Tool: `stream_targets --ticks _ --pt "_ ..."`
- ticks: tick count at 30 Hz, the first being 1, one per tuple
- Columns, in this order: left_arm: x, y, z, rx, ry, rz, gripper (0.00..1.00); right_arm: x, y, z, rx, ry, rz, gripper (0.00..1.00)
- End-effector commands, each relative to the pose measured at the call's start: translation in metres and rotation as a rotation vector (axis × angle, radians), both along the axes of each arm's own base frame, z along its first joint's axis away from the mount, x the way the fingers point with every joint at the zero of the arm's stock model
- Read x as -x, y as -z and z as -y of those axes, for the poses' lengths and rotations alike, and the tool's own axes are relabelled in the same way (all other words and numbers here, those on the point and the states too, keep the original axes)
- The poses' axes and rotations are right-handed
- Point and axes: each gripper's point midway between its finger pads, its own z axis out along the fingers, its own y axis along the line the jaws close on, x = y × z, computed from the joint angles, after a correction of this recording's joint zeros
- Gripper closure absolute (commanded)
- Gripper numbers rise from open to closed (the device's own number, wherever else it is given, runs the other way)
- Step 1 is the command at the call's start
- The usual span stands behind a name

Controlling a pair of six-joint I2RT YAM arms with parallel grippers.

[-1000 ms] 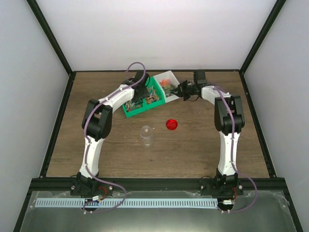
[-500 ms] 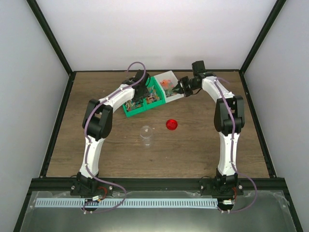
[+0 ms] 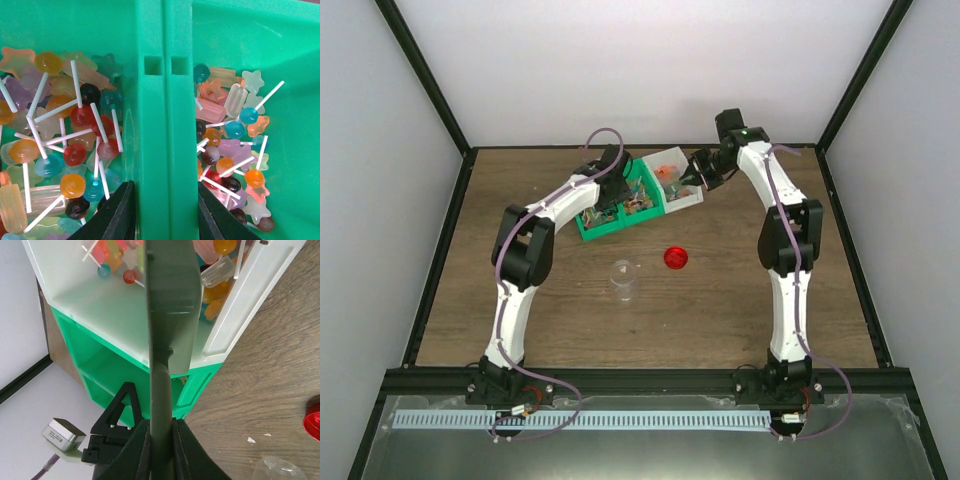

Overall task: Pack the candies
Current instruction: Scoop the fake candies from the storage box.

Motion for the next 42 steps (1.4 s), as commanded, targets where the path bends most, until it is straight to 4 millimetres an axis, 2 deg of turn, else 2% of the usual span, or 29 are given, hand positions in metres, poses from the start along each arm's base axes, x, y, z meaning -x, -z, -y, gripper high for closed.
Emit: stream_targets --ticks 1,5,12,17,22,28,31,32,35,42 --pt "0.018 0.042 0.024 0.099 0.040 -0.130 0.96 0.009 0.028 0.020 0.124 0.008 -0.112 0.99" --pt "0.019 0.041 0.022 0.087 0.040 -0.127 0.96 0.020 0.040 0.025 0.159 0.004 -0.165 0.99" --pt "0.021 0.039 0.019 0.081 -0.013 -0.113 0.96 0.029 0.031 0.037 0.220 0.055 -0.193 0.99" --pt "0.020 0.036 0.025 0.099 -0.042 -0.105 0.96 0.043 0.037 0.042 0.238 0.083 -0.257 0.99" --pt "0.027 0.042 0.026 0.115 -0.073 -0.128 0.96 0.059 0.064 0.039 0.228 0.080 -0.362 0.99" --pt "0.034 0.050 0.030 0.124 -0.070 -0.154 0.96 0.059 0.106 0.040 0.247 0.083 -0.447 0.99" --pt "0.038 0.055 0.032 0.127 -0.060 -0.172 0.96 0.050 0.118 0.038 0.242 0.085 -0.454 0.99" --pt "0.039 0.056 0.034 0.130 -0.054 -0.178 0.96 0.048 0.132 0.038 0.242 0.082 -0.475 0.99" --pt "0.043 0.060 0.034 0.126 -0.038 -0.191 0.96 0.040 0.149 0.036 0.237 0.082 -0.483 0.99" --pt "0.048 0.063 0.040 0.132 0.018 -0.208 0.96 0.016 0.175 0.031 0.182 0.070 -0.417 0.99"
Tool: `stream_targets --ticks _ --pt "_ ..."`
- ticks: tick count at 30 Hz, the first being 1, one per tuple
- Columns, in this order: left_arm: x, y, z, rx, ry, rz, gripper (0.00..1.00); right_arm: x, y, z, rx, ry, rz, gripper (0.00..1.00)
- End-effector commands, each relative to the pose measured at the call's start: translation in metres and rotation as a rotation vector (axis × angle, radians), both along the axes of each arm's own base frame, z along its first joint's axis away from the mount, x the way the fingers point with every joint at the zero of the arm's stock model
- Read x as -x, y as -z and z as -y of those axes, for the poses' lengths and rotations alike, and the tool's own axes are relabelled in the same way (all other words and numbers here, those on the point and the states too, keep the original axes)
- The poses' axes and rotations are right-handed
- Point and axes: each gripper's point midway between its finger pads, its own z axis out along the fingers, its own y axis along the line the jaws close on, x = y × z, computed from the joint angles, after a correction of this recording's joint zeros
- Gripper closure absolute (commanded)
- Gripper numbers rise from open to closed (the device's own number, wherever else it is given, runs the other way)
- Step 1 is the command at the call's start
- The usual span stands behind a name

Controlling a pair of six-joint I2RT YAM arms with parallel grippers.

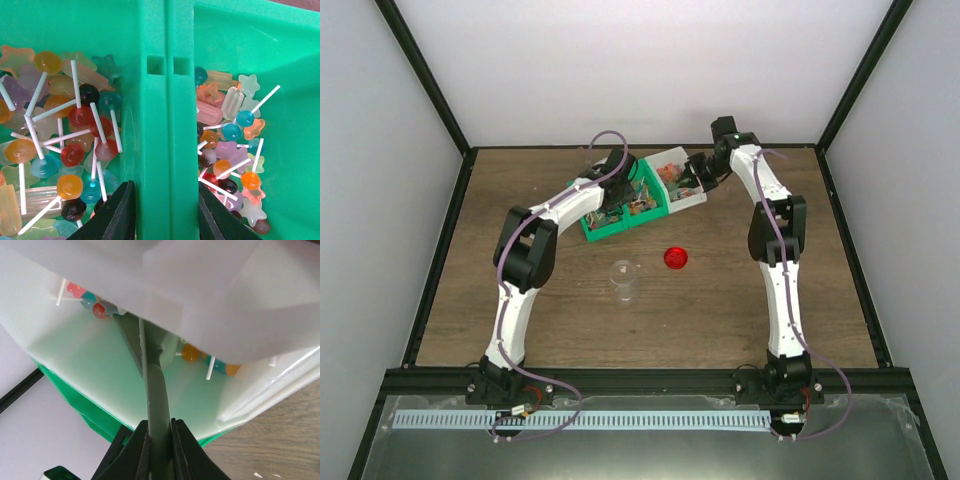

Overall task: Pack the candies
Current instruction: Scoop the fake candies from the storage box.

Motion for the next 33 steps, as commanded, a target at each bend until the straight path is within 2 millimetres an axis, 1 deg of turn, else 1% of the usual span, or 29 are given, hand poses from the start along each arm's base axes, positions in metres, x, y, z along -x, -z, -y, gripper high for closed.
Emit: stream_targets --ticks 1,4,5,9,10,11,13,16,17,22,26,30,33 --pt "0.046 0.062 0.028 0.116 0.059 -0.236 0.96 0.041 0.118 0.035 0.180 0.083 -0.328 0.99" --pt "0.049 0.061 0.031 0.117 0.074 -0.239 0.96 0.027 0.116 0.032 0.158 0.056 -0.228 0.99" --pt "0.050 0.061 0.032 0.117 0.078 -0.238 0.96 0.021 0.112 0.031 0.150 0.044 -0.180 0.99" --pt "0.050 0.055 0.038 0.131 0.095 -0.227 0.96 0.006 0.110 0.026 0.126 0.002 -0.066 0.99" --pt "0.050 0.054 0.040 0.139 0.099 -0.222 0.96 0.002 0.108 0.023 0.113 -0.015 -0.035 0.99" --pt "0.050 0.053 0.044 0.147 0.108 -0.219 0.96 -0.004 0.103 0.018 0.081 -0.036 0.009 0.99" --pt "0.051 0.051 0.049 0.157 0.120 -0.217 0.96 -0.005 0.103 0.012 0.051 -0.068 0.070 0.99" --pt "0.053 0.049 0.052 0.159 0.127 -0.217 0.96 -0.006 0.098 0.007 0.012 -0.092 0.182 0.99" --pt "0.054 0.048 0.052 0.157 0.127 -0.216 0.96 -0.012 0.081 0.004 -0.014 -0.099 0.257 0.99" --pt "0.052 0.044 0.050 0.157 0.114 -0.200 0.96 -0.007 0.062 -0.007 -0.105 -0.146 0.361 0.99" --pt "0.049 0.042 0.052 0.174 0.105 -0.192 0.96 -0.001 0.034 -0.016 -0.181 -0.185 0.496 0.99" --pt "0.048 0.042 0.053 0.182 0.093 -0.189 0.96 0.006 0.022 -0.018 -0.209 -0.208 0.544 0.99" --pt "0.048 0.041 0.052 0.182 0.087 -0.188 0.96 0.012 0.020 -0.016 -0.214 -0.208 0.549 0.99"
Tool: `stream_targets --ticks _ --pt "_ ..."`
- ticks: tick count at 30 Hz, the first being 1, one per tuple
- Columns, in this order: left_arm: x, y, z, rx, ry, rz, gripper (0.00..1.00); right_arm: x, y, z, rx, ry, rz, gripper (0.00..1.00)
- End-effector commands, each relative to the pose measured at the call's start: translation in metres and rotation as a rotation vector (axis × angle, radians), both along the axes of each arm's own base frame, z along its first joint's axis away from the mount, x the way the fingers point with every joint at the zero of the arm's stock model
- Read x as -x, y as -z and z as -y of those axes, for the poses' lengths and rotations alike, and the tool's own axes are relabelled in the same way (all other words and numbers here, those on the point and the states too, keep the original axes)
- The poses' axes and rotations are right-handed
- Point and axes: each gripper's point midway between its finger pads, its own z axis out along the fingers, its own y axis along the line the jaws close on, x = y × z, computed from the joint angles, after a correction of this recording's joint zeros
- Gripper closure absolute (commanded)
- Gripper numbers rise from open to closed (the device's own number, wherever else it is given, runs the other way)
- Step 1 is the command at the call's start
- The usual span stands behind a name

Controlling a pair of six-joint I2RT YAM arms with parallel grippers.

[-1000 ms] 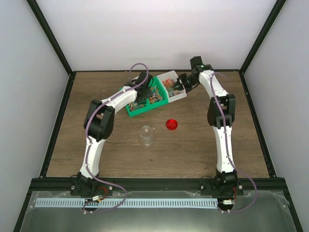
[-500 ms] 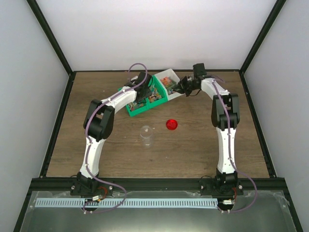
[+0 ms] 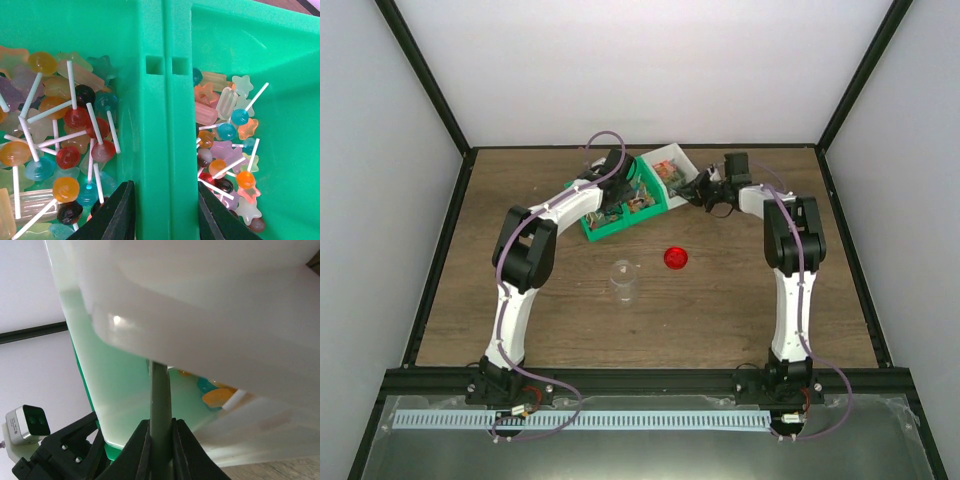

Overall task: Pack the candies
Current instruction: Scoop the fake candies from the storage box.

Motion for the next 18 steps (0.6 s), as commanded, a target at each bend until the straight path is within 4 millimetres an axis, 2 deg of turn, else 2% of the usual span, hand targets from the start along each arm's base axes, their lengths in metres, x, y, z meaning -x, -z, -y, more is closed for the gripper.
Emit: stream_targets --ticks 1,14,18 --pt "0.053 0.042 0.054 0.154 0.140 -0.211 0.96 0.015 -0.002 -0.009 -0.014 -0.028 0.010 0.99" --pt "0.052 0.043 0.053 0.178 0.115 -0.212 0.96 0.040 -0.020 0.007 -0.074 -0.036 0.080 0.99" --pt "0.051 0.043 0.054 0.189 0.108 -0.213 0.96 0.050 -0.016 0.011 -0.082 -0.042 0.078 0.99"
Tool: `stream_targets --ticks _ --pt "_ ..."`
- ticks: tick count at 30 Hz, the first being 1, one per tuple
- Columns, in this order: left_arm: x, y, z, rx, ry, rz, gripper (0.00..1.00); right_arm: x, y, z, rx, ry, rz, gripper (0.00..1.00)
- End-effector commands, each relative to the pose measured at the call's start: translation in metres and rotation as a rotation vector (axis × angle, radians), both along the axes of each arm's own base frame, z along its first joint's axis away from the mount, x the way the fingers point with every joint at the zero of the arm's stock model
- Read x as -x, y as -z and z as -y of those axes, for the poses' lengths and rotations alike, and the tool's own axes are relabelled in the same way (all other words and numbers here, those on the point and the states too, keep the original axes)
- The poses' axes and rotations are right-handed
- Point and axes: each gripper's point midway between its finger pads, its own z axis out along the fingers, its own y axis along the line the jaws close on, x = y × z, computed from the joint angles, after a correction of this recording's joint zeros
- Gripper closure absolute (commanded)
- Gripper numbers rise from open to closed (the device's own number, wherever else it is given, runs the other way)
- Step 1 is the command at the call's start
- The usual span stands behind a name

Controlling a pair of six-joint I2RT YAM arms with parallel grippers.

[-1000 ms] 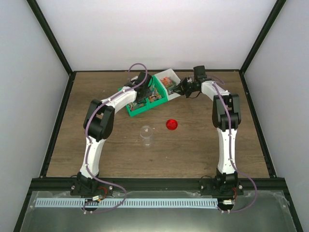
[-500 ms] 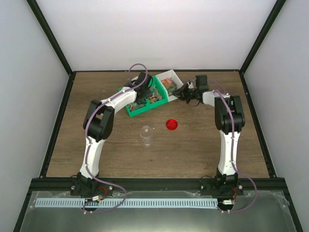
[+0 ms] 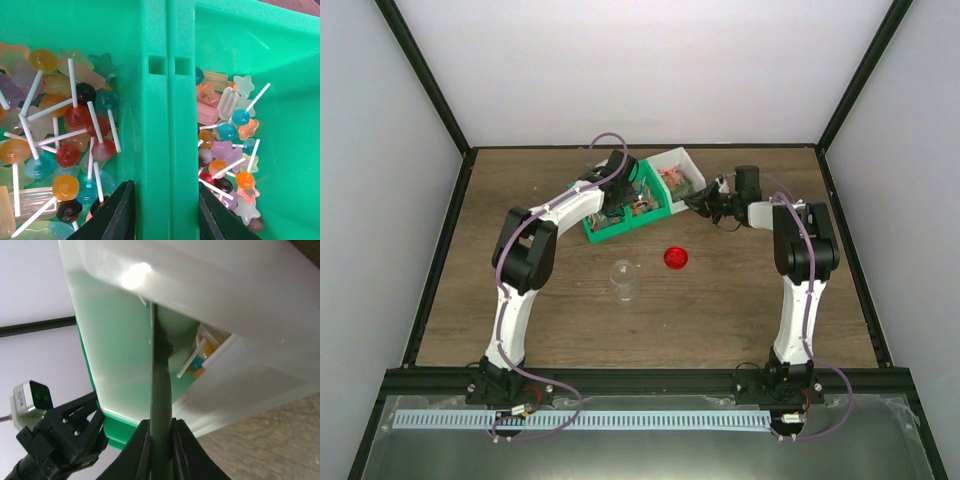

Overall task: Pack the candies
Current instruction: Scoop the fake candies from the storage box.

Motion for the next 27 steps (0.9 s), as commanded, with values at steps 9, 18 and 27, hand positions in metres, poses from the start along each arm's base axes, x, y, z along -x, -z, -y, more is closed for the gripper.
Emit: stream_targets --ticks 9,18,27 --pt "0.042 0.040 0.045 0.187 0.066 -0.199 0.96 0.030 -0.035 -0.009 -0.109 -0.117 0.131 0.99" --pt "0.037 0.030 0.044 0.199 0.081 -0.176 0.96 0.037 -0.051 0.001 -0.165 -0.115 0.208 0.99" --pt "0.034 0.020 0.047 0.224 0.106 -0.157 0.96 0.037 -0.065 0.012 -0.171 -0.094 0.252 0.99"
